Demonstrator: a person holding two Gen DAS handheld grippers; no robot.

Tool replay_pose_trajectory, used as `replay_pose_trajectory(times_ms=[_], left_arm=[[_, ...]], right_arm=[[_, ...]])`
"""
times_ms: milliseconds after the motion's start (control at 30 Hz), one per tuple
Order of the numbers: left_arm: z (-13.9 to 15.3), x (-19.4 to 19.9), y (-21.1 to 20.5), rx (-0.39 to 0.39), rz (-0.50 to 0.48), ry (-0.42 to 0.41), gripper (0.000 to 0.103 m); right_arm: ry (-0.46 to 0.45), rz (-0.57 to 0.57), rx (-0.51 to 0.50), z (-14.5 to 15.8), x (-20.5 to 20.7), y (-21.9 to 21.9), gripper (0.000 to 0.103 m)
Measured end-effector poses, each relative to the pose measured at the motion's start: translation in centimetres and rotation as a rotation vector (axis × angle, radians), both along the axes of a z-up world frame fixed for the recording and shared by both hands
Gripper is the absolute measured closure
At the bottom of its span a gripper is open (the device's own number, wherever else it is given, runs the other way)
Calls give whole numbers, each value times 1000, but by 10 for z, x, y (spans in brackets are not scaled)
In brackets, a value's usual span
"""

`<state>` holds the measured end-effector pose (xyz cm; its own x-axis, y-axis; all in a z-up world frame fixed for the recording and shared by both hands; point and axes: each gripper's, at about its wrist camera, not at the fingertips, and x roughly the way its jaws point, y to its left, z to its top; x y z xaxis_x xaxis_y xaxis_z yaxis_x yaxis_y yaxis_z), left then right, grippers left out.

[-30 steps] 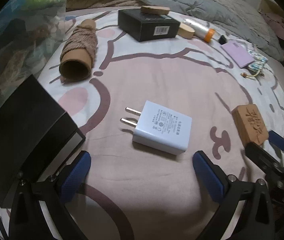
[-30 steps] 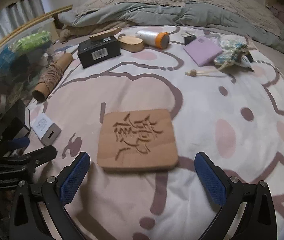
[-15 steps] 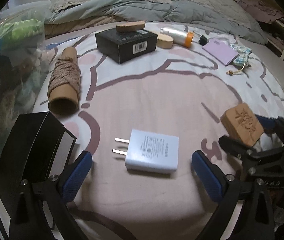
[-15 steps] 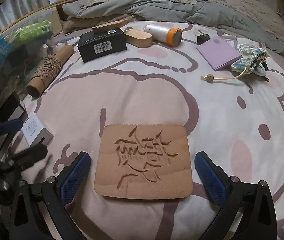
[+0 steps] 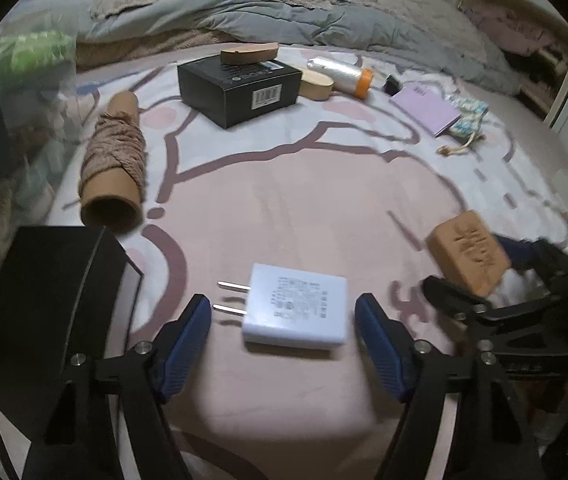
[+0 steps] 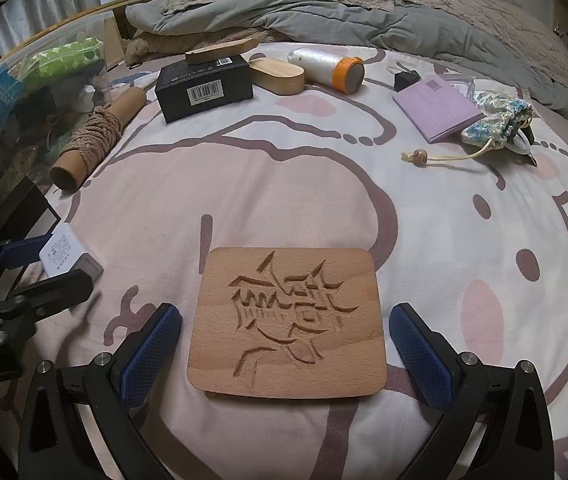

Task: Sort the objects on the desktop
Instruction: 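Lower the right tool over the carved wooden tag and align fingers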

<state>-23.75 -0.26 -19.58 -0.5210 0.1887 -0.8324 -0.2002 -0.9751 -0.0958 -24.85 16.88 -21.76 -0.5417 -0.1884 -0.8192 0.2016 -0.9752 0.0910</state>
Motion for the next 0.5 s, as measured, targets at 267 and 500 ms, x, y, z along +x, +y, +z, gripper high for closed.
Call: replay_pose_trajectory(times_ms=[267,500], left_arm=[[12,11,3,107,-49,-29,29],[13,11,-3,33,11,23,29]], right_arm=[[-3,0,4,0,0,-2,0],[-3,1,19,-1,0,-3,0]])
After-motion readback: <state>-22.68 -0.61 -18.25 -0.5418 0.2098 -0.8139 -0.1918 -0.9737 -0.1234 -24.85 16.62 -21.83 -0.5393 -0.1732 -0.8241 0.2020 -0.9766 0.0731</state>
